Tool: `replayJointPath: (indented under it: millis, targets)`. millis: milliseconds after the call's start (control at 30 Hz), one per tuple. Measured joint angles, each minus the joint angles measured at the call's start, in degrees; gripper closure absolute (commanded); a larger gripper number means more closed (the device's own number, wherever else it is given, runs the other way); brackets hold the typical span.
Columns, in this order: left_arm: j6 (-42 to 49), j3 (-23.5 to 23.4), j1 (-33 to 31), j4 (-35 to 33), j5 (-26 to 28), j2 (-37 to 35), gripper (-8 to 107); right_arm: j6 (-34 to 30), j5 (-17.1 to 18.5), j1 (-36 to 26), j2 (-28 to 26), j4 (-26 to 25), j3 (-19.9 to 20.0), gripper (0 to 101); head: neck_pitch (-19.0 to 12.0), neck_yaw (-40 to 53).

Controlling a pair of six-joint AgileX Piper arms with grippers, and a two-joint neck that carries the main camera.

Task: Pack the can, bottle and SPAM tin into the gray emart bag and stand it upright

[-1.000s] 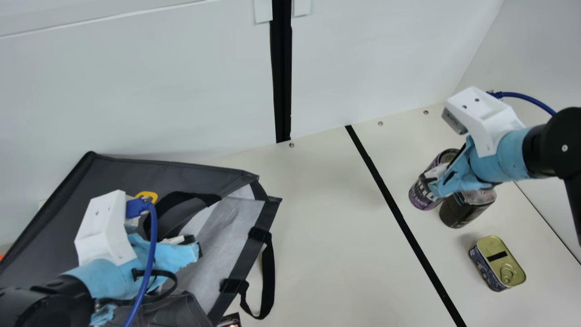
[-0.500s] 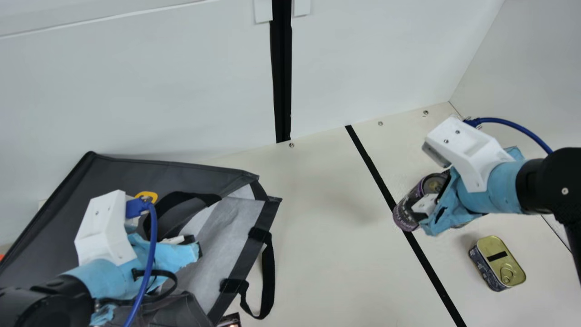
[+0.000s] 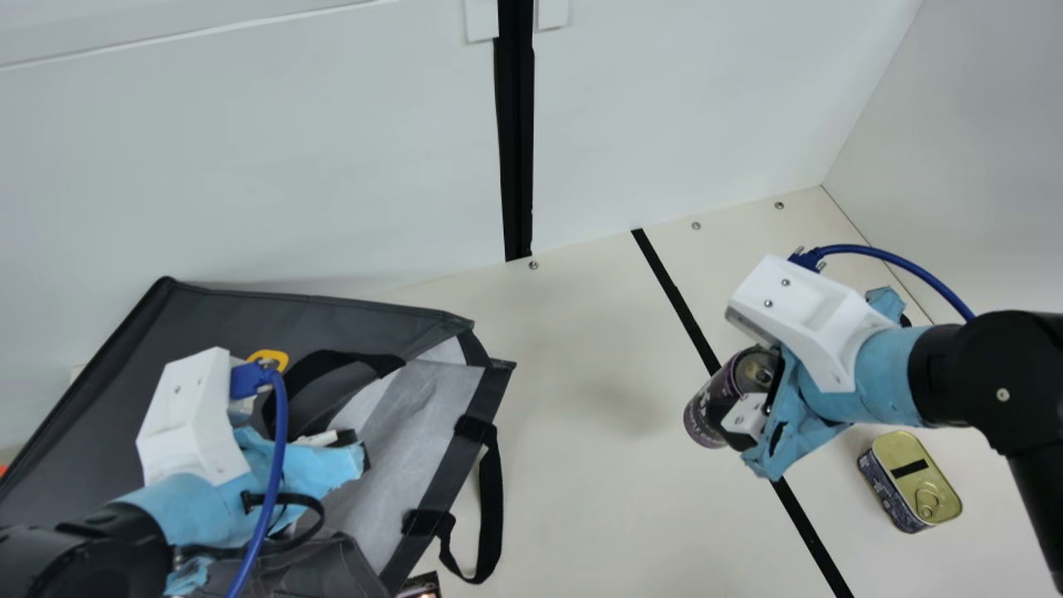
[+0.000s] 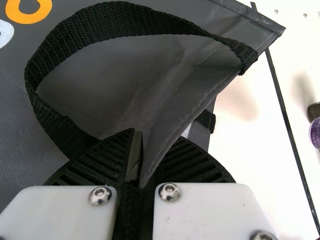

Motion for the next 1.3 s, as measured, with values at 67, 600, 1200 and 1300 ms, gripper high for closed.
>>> replayJointPath:
  millis: [67, 600, 1200, 1300]
  targets:
    - [0.0, 0.0, 0.0, 0.0, 0.0, 0.0, 107, -0.38, -0.1, 0.75, -0.2, 0.04, 0.31, 101, 0.0, 0.0]
    - [0.0, 0.0, 0.0, 0.0, 0.0, 0.0, 107, -3.83, -0.06, 4.15, -2.56, 3.95, 2.13, 101, 0.0, 0.09]
    - [0.0, 0.0, 0.0, 0.0, 0.0, 0.0, 107, -10.73, -0.11, 1.46, -4.65, 21.13, 4.47, 101, 0.09, 0.0]
    - [0.0, 0.0, 0.0, 0.0, 0.0, 0.0, 107, -12.37, -0.12, 0.35, -4.54, 24.33, 4.92, 101, 0.0, 0.0]
